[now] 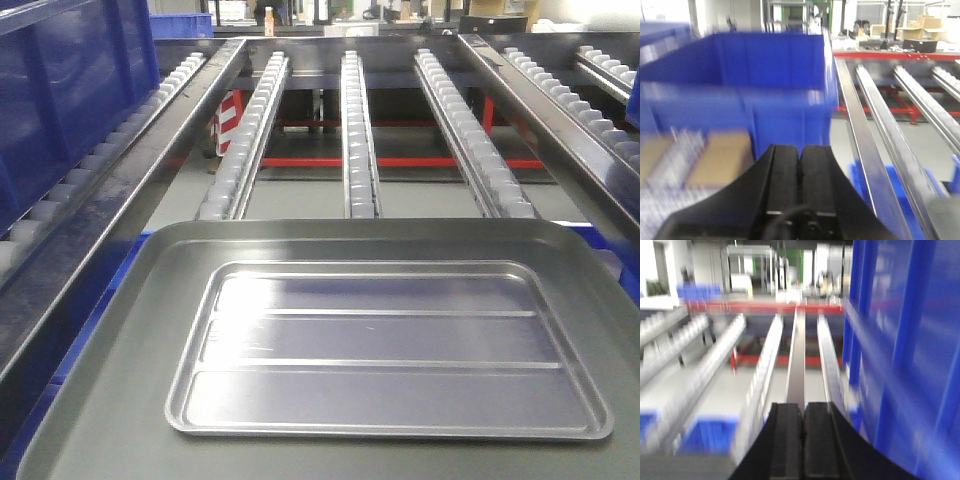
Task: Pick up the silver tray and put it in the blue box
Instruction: 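Raise both arms and move the grippers above the silver tray, then lower both grippers onto opposite short edges of the silver tray and close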
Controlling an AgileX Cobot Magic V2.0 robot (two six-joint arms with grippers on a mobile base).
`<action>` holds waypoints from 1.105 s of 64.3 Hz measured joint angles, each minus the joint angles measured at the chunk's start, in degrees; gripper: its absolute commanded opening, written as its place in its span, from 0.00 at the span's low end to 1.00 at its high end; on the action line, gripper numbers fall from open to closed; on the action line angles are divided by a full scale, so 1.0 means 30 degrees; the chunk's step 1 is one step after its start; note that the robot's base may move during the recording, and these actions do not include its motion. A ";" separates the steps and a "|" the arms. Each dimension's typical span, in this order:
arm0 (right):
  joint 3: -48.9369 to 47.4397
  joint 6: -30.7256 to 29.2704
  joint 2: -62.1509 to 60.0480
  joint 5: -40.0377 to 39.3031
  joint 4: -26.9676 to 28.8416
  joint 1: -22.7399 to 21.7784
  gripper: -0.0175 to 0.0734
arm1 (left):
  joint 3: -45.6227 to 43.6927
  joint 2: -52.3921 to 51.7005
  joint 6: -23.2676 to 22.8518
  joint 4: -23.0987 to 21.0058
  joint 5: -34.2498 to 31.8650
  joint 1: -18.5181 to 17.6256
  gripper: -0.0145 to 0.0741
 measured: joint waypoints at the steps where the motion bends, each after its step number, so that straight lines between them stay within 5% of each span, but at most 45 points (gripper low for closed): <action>1: -0.0339 0.0029 0.0057 0.0139 0.0000 0.0000 0.25 | -0.0344 0.0162 0.0000 0.0091 0.0175 0.0000 0.05; 11: -0.4592 0.0076 0.2717 0.2016 0.0000 0.0000 0.37 | -0.4559 0.3340 0.0000 0.0487 0.2365 -0.0906 0.10; 22: -0.7762 0.0076 0.6605 0.3730 0.0013 0.0000 0.67 | -0.7008 0.7037 0.0009 0.0366 0.3581 -0.2848 0.38; 28: -0.9140 0.0089 0.8186 0.4970 0.0528 0.0422 0.74 | -0.7647 0.8817 0.0009 -0.0270 0.3664 -0.4144 0.48; 36: -1.0203 0.0089 1.0039 0.6715 0.1813 0.1899 0.76 | -0.8139 1.0858 0.0009 -0.0638 0.3736 -0.6533 0.50; 55: -1.0467 0.0120 1.3821 0.8318 0.2466 0.7202 0.75 | -0.9298 1.5789 0.0009 -0.0859 0.2692 -1.4540 0.46; 63: -1.0467 0.0120 1.4929 0.8493 0.2876 0.8441 0.75 | -0.9735 1.7754 0.0009 -0.2185 0.2323 -1.6043 0.46; 71: -1.0467 0.0133 1.6333 0.9076 0.3350 0.9458 0.75 | -1.1515 1.9722 0.0009 -0.3521 0.5089 -1.6080 0.46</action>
